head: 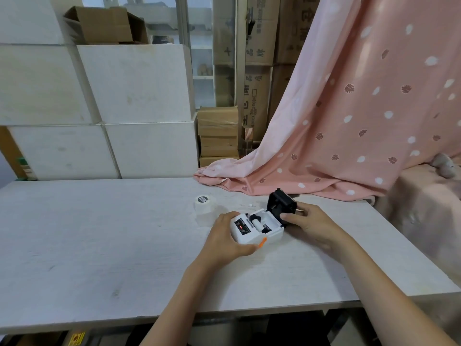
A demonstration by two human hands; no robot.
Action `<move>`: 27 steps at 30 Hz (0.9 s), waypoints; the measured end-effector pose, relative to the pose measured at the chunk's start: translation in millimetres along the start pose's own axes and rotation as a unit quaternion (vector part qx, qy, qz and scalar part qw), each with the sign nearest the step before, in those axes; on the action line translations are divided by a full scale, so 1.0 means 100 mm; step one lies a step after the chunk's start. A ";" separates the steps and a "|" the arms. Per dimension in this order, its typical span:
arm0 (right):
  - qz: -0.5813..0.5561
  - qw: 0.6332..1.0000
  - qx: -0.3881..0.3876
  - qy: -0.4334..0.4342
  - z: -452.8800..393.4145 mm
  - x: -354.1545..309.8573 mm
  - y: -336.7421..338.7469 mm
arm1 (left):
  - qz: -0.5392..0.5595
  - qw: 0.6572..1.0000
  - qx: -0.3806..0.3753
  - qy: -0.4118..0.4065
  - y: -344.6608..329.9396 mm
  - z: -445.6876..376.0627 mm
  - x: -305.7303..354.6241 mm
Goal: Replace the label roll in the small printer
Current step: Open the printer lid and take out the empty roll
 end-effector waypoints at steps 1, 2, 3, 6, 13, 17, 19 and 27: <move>0.004 1.000 0.023 0.006 -0.02 0.01 0.00 | -0.017 1.000 -0.012 0.002 -0.02 -0.01 -0.02; 0.017 0.998 0.057 0.018 -0.04 0.02 -0.01 | -0.028 0.999 -0.033 -0.001 -0.04 -0.02 -0.03; 0.040 0.994 0.094 0.037 -0.07 0.02 0.00 | -0.039 0.997 -0.058 -0.010 -0.06 -0.02 -0.04; 0.143 0.972 0.175 0.067 -0.12 -0.05 -0.03 | -0.080 0.987 -0.126 -0.066 -0.10 -0.01 0.00; 0.155 0.982 0.104 0.039 -0.36 -0.03 -0.25 | -0.078 0.981 -0.147 -0.103 -0.11 0.01 -0.04; 0.208 0.978 0.024 0.003 -0.47 -0.16 -0.46 | -0.052 0.989 -0.087 -0.103 -0.12 0.00 -0.06; 0.250 0.968 -0.006 -0.016 -0.47 -0.23 -0.53 | -0.039 0.992 -0.069 -0.096 -0.13 -0.01 -0.07; 0.536 0.838 -0.049 0.096 -0.24 -0.63 -0.58 | -0.058 0.993 -0.058 -0.090 -0.14 -0.01 -0.06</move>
Point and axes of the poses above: each hand's wrist, its own z-axis away from the middle knuckle, its own y-axis out of the back of the hand, x = y × z, the point moved 4 cm from there along -z, towards the middle knuckle, and after that the axes turned 14 degrees about -z, right-handed, at the moved point
